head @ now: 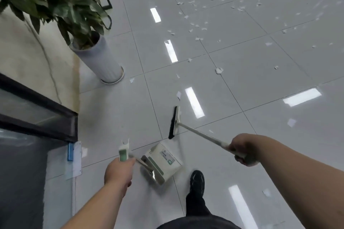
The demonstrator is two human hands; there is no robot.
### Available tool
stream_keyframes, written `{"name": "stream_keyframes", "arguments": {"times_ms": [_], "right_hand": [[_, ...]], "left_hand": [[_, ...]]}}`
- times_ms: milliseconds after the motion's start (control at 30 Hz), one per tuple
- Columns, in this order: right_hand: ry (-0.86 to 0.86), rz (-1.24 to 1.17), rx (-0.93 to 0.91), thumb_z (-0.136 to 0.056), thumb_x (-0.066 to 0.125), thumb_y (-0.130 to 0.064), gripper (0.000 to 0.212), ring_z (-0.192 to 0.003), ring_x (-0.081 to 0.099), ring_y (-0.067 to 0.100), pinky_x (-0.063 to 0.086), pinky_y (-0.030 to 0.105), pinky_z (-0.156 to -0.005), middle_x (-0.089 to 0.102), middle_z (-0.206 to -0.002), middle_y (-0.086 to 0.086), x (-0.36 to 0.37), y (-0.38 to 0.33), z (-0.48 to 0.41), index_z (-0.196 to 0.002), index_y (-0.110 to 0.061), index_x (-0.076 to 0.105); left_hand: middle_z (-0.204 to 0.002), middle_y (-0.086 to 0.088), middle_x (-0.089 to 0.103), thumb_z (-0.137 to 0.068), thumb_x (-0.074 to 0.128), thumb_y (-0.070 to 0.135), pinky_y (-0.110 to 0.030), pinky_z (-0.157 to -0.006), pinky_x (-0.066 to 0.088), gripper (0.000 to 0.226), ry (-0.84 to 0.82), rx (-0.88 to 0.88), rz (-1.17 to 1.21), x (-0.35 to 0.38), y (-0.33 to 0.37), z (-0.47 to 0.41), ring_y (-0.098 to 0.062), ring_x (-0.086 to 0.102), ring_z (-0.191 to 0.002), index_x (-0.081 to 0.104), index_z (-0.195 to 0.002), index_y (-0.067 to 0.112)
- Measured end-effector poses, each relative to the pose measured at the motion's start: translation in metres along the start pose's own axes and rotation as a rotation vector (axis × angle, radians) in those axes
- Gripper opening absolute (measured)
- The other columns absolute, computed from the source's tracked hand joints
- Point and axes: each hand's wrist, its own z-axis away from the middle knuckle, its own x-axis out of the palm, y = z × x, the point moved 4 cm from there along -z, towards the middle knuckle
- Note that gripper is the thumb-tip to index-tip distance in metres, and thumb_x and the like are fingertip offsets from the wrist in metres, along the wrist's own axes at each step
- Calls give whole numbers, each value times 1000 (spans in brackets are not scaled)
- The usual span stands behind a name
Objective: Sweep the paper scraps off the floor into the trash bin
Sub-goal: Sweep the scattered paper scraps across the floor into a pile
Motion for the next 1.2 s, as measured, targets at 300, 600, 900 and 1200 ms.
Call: {"name": "stream_keyframes", "arguments": {"times_ms": [300,600,900,1200], "right_hand": [[263,26,131,-98,55,-24,17,-65,41,19,37,18,-42,44,-88,6,-143,26,-7,-99,-10,45],[305,21,193,-99,43,-3,8,-67,36,20,34,27,-56,37,-76,4,-203,13,-13,-98,-9,48],[123,134,-113,-98,53,-19,15,-77,41,22,37,28,-66,43,-86,6,-129,-92,20,-93,-9,43],[-4,342,-221,-97,60,-26,22,-58,55,22,49,29,-53,56,-77,8,-27,-247,-3,-82,-13,50]], "left_hand": [[-64,-12,50,-90,71,23,-29,-49,38,16,-137,110,-53,91,95,-4,-26,43,-54,66,-86,8],[-66,-10,49,-88,69,23,-31,-50,40,13,-171,173,-74,121,145,-19,-26,41,-57,65,-88,10],[-57,-8,44,-88,71,23,-31,-53,36,17,-201,150,7,123,186,-55,-23,39,-50,65,-86,7],[-60,-9,45,-91,69,22,-28,-49,36,13,-146,94,26,75,215,-144,-23,41,-54,67,-92,8]]}}
